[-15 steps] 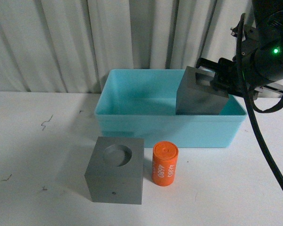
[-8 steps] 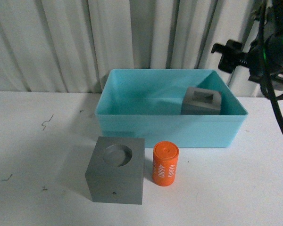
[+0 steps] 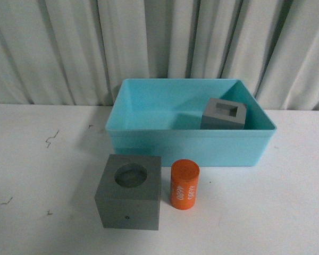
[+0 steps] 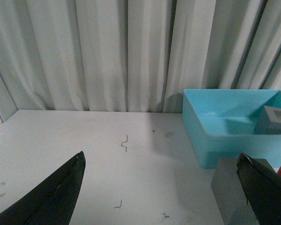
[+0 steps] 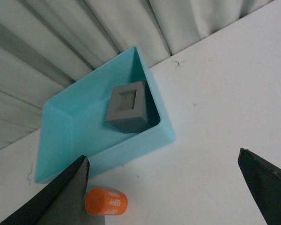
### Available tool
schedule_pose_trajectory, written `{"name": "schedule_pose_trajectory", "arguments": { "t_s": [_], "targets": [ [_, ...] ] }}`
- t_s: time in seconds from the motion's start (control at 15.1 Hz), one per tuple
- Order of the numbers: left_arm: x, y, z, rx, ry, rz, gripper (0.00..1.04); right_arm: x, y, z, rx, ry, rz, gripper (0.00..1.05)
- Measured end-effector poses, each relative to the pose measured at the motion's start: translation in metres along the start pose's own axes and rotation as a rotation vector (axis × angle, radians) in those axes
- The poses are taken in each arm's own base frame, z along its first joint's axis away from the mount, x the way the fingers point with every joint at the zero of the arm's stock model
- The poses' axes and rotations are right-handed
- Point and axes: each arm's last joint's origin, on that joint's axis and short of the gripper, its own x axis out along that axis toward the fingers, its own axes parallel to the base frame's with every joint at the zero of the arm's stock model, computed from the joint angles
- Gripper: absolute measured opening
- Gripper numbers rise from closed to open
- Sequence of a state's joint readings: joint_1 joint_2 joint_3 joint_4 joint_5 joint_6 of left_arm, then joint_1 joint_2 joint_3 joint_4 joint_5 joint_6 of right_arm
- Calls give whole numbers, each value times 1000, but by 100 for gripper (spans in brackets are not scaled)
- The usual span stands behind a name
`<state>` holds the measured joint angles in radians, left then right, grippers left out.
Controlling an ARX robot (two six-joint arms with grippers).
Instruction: Place gray and orange parts in blue box
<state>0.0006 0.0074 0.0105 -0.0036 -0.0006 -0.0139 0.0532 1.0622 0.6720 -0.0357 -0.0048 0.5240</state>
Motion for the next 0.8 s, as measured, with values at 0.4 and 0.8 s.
{"name": "schedule_pose_trajectory", "arguments": {
  "t_s": [0.4, 0.8],
  "targets": [
    [0, 0, 0, 0, 0, -1, 98, -23, -34, -36, -458, -432, 57, 36],
    [0, 0, 0, 0, 0, 0, 98, -35, -47, -61, -494, -429, 50, 2]
  ]
}}
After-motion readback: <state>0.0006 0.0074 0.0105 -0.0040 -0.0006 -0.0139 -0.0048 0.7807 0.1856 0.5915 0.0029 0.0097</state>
